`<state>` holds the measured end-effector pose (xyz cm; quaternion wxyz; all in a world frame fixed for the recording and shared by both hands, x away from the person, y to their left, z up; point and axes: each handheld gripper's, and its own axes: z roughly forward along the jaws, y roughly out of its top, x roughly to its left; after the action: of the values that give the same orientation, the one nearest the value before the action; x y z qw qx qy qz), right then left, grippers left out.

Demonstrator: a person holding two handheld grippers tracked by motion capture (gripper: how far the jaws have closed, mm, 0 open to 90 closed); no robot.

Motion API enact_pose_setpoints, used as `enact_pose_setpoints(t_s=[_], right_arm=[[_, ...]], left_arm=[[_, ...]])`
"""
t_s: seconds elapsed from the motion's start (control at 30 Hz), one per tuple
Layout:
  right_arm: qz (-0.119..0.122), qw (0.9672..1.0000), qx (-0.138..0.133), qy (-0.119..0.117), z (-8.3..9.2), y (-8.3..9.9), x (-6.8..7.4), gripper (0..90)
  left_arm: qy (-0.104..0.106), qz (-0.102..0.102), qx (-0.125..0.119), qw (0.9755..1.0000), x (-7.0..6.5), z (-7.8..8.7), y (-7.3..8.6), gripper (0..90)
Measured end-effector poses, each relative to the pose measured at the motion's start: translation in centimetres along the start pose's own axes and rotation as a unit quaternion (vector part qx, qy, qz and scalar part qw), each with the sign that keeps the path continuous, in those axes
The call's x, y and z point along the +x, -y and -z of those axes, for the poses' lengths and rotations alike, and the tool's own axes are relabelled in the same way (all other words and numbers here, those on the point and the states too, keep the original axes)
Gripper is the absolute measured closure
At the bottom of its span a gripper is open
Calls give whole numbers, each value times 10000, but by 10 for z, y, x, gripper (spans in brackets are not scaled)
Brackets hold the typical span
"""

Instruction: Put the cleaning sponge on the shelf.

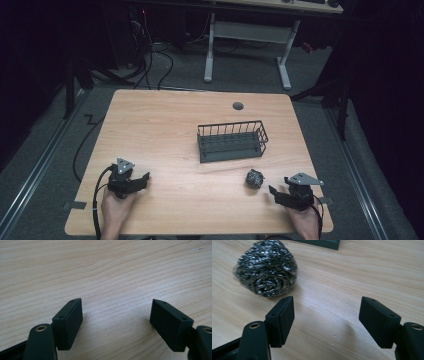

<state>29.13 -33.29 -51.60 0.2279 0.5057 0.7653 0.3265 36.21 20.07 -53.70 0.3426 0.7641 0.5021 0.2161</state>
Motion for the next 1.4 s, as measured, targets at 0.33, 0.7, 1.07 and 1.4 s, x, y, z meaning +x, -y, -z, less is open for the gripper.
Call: enact_pose_setpoints(t_s=[0.33, 0.7, 1.07, 1.4], right_arm=[[236, 9996, -43, -155, 12, -2, 18, 285], [405, 9988, -153, -228, 15, -10, 29, 277], [617, 9969, -204, -450, 7, -25, 42, 250], [787, 9956, -151, -477, -13, -39, 49, 229]], left_arm=[[6, -9, 8, 10000, 0, 0, 0, 267], [2, -7, 6, 10000, 0, 0, 0, 267], [2, -7, 7, 10000, 0, 0, 0, 267], [-6, 9, -8, 10000, -1, 0, 1, 266]])
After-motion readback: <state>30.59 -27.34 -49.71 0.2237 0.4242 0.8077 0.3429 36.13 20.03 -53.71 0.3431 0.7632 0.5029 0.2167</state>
